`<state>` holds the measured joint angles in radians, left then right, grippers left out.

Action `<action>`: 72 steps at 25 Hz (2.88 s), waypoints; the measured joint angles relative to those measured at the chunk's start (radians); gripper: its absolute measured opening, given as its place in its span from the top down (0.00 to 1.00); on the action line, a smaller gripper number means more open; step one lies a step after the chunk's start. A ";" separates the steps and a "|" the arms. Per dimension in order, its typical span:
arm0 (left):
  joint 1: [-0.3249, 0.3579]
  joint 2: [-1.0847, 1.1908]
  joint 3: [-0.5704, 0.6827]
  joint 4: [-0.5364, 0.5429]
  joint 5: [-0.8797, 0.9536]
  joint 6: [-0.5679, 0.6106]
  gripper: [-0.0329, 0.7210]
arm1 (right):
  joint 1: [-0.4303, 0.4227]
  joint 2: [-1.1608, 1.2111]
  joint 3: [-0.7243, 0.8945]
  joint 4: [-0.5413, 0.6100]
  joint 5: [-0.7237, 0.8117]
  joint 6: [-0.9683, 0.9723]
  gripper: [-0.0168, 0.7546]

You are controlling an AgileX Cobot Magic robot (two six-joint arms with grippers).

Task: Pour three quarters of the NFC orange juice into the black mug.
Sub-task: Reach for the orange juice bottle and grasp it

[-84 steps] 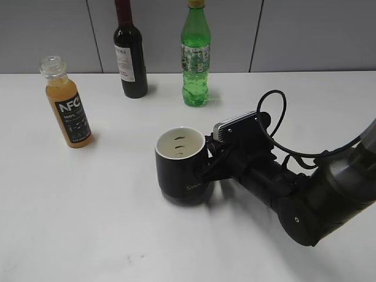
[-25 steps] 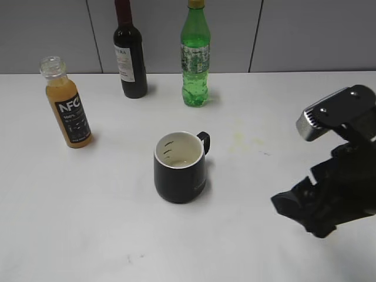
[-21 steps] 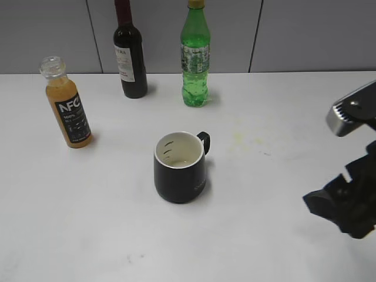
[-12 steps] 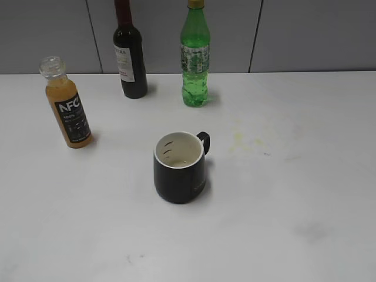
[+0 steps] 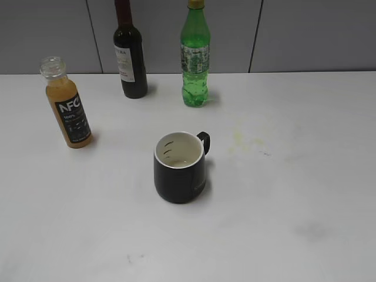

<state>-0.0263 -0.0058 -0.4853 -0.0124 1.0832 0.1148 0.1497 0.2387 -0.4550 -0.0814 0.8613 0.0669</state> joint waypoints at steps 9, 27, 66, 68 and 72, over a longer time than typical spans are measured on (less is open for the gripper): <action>0.000 0.000 0.000 0.000 0.000 0.000 0.64 | -0.043 -0.204 0.033 0.030 0.054 -0.026 0.15; 0.003 0.000 0.000 0.000 -0.001 0.000 0.64 | -0.043 -0.242 0.044 0.057 0.078 -0.059 0.22; 0.003 0.000 0.000 0.000 -0.001 0.000 0.10 | -0.043 -0.242 0.044 0.057 0.079 -0.067 0.22; 0.003 0.000 0.000 0.000 -0.001 0.000 0.10 | -0.043 -0.242 0.044 0.057 0.079 -0.067 0.22; 0.003 0.000 -0.005 0.000 -0.019 0.000 0.10 | -0.043 -0.242 0.044 0.057 0.079 -0.067 0.22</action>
<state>-0.0231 -0.0058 -0.4903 -0.0124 1.0645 0.1148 0.1066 -0.0032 -0.4110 -0.0243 0.9403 0.0000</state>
